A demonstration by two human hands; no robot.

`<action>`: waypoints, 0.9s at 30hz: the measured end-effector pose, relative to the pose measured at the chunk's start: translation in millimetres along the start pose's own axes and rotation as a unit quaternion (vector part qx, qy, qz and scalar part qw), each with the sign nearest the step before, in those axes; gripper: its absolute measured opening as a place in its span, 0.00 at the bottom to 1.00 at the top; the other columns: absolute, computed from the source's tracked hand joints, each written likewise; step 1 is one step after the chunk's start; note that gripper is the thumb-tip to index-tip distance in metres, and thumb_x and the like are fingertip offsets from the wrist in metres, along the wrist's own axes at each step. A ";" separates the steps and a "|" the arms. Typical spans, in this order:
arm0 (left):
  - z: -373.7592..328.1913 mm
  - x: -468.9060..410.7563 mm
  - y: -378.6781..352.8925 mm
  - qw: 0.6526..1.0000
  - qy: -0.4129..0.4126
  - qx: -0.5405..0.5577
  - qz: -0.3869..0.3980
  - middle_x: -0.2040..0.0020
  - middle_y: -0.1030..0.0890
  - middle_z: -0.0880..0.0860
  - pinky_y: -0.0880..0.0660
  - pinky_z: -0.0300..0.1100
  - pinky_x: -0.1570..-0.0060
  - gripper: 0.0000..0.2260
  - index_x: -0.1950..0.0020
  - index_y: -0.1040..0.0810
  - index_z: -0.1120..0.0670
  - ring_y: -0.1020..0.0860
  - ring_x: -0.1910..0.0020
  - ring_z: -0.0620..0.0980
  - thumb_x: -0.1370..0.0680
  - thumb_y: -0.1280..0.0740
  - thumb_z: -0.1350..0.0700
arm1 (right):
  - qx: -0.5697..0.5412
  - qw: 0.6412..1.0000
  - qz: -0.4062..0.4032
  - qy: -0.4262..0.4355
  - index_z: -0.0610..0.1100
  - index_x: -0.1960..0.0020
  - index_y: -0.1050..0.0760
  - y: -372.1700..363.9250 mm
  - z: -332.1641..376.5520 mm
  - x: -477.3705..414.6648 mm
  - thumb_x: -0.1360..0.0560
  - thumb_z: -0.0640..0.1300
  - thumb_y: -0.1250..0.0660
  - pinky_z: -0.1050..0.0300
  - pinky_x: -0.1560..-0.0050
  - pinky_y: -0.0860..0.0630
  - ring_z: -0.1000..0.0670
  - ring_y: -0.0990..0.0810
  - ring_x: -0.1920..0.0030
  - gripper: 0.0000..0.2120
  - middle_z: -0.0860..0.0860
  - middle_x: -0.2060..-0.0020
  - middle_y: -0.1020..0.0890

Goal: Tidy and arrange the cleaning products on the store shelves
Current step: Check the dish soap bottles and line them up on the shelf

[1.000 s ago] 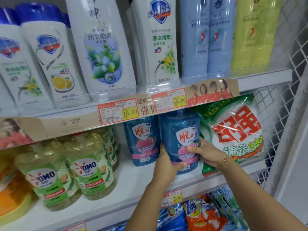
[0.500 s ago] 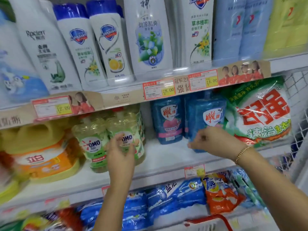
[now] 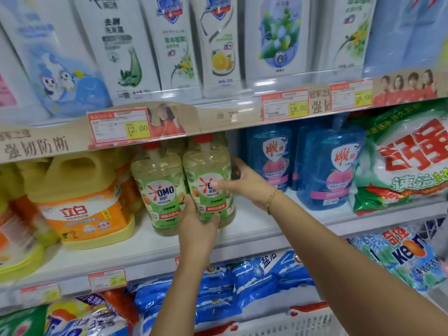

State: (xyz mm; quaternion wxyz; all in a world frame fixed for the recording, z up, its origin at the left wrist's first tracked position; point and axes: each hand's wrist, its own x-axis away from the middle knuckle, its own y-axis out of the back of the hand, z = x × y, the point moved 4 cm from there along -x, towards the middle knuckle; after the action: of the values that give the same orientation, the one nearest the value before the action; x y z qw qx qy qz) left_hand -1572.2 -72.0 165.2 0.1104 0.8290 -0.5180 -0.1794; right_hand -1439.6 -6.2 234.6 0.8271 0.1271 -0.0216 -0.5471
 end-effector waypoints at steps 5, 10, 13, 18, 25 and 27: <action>0.7 1.4 -0.1 0.999 0.015 0.021 0.026 0.32 0.27 0.52 0.31 0.54 0.33 0.32 0.26 0.36 0.50 0.29 0.33 0.53 0.27 0.27 0.57 | 0.014 1.000 -0.004 -0.004 0.52 0.38 0.32 -2.5 -3.6 -9.0 0.38 0.45 0.20 0.50 0.40 0.24 0.52 0.20 0.44 0.33 0.52 0.44 0.19; -7.9 4.7 1.3 0.994 -0.006 0.043 0.102 0.32 0.32 0.48 0.29 0.46 0.36 0.37 0.24 0.42 0.42 0.28 0.41 0.46 0.26 0.27 0.57 | -0.003 0.998 -0.069 0.010 0.50 0.38 0.33 9.7 -10.4 9.7 0.46 0.48 0.17 0.48 0.43 0.21 0.52 0.19 0.45 0.41 0.52 0.46 0.19; -17.4 12.6 -12.6 0.987 -0.019 0.092 0.131 0.33 0.32 0.41 0.32 0.40 0.36 0.36 0.24 0.42 0.41 0.31 0.37 0.41 0.26 0.28 0.58 | -0.043 0.989 -0.139 0.018 0.48 0.39 0.33 20.7 -16.2 28.4 0.44 0.44 0.17 0.52 0.47 0.20 0.53 0.18 0.48 0.38 0.52 0.47 0.19; -30.4 18.6 -39.2 0.973 -0.050 0.137 0.176 0.32 0.28 0.41 0.30 0.42 0.34 0.40 0.24 0.44 0.39 0.28 0.36 0.38 0.28 0.25 0.57 | -0.174 0.964 -0.198 0.017 0.43 0.38 0.31 45.9 -25.3 41.8 0.39 0.37 0.21 0.52 0.54 0.18 0.47 0.16 0.50 0.33 0.47 0.48 0.17; -35.6 4.2 -30.5 0.973 0.024 0.174 0.149 0.44 0.24 0.39 0.29 0.27 0.60 0.29 0.30 0.30 0.48 0.27 0.58 0.27 0.29 0.25 0.59 | -0.298 0.933 -0.201 0.010 0.42 0.34 0.30 51.4 -44.3 54.4 0.35 0.38 0.24 0.49 0.54 0.18 0.45 0.17 0.48 0.31 0.44 0.46 0.17; -37.2 4.6 -23.4 0.972 0.030 0.168 0.162 0.45 0.21 0.41 0.27 0.30 0.54 0.27 0.31 0.28 0.49 0.23 0.53 0.31 0.29 0.25 0.58 | -0.302 0.933 -0.196 0.023 0.41 0.35 0.30 46.7 -41.4 58.6 0.35 0.36 0.24 0.48 0.52 0.19 0.44 0.17 0.47 0.30 0.43 0.46 0.17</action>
State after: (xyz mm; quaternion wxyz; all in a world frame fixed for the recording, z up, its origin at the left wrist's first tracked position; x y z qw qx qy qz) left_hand -1535.9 -66.0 189.6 0.0129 0.7459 -0.6644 -0.0450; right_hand -1366.9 -34.6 199.5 0.7029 -0.1150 0.1889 -0.6761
